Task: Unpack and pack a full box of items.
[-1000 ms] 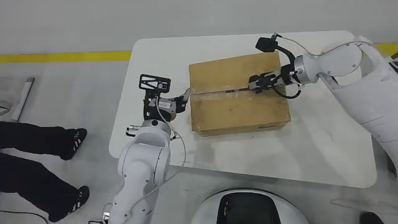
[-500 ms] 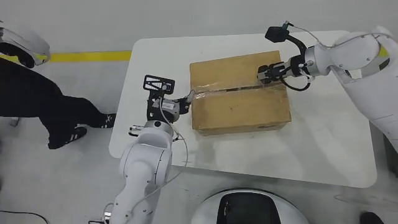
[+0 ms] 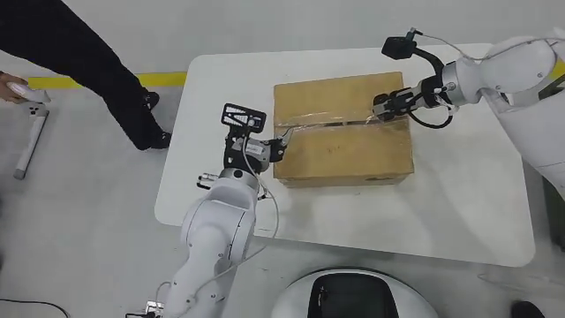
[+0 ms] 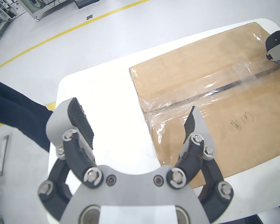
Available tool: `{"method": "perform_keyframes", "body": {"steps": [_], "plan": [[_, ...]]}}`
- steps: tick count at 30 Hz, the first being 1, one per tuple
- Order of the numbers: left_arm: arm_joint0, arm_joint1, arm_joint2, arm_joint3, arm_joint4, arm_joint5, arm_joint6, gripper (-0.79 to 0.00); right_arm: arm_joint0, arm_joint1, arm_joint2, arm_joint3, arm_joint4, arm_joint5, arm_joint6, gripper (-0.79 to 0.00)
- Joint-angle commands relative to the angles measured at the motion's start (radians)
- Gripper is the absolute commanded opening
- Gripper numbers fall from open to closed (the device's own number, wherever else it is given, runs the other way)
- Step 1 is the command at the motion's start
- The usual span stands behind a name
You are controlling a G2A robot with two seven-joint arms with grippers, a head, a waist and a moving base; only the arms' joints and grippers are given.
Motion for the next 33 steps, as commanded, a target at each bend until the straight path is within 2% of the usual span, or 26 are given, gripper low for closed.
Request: {"method": "perform_keyframes", "body": {"steps": [1,3,4,5,6,7,8,9,10,22,33], "plan": [[-0.016,-0.005,0.016,0.019,-0.008,0.014,0.003,0.000,-0.002,0.002,0.001,0.003,-0.001,-0.003,0.002,-0.785],[-0.036,-0.010,0.035,0.035,-0.017,0.026,0.007,0.000,-0.004,0.004,0.001,0.005,-0.002,-0.005,0.003,-0.785],[-0.046,-0.013,0.045,0.046,-0.014,0.030,0.011,-0.120,-0.005,0.005,0.002,0.005,-0.002,-0.007,0.003,-0.785],[-0.056,-0.015,0.054,0.057,-0.012,0.036,0.016,-0.175,-0.007,0.006,0.002,0.005,-0.003,-0.007,0.005,-0.785],[-0.066,-0.018,0.064,0.068,-0.011,0.039,0.022,-0.394,-0.008,0.007,0.003,0.005,-0.003,-0.008,0.005,-0.785],[-0.074,-0.020,0.072,0.079,-0.011,0.043,0.027,-0.449,-0.010,0.008,0.004,0.004,-0.001,-0.008,0.004,-0.785],[-0.083,-0.023,0.080,0.091,-0.009,0.049,0.031,-0.542,-0.012,0.009,0.004,0.004,-0.001,-0.009,0.004,-0.785],[-0.090,-0.025,0.088,0.103,-0.011,0.054,0.036,-0.705,-0.013,0.009,0.005,0.004,-0.001,-0.010,0.003,-0.785],[-0.098,-0.028,0.093,0.117,-0.012,0.060,0.041,-0.782,-0.014,0.010,0.005,0.003,-0.001,-0.011,0.002,-0.785],[-0.141,-0.051,0.144,0.219,-0.029,0.075,0.077,-0.785,-0.017,0.016,-0.003,0.003,0.005,-0.016,0.008,-0.785],[-0.189,-0.068,0.158,0.367,0.001,0.097,0.115,-0.785,-0.006,0.022,-0.005,0.011,0.007,-0.023,0.017,-0.785]]}}
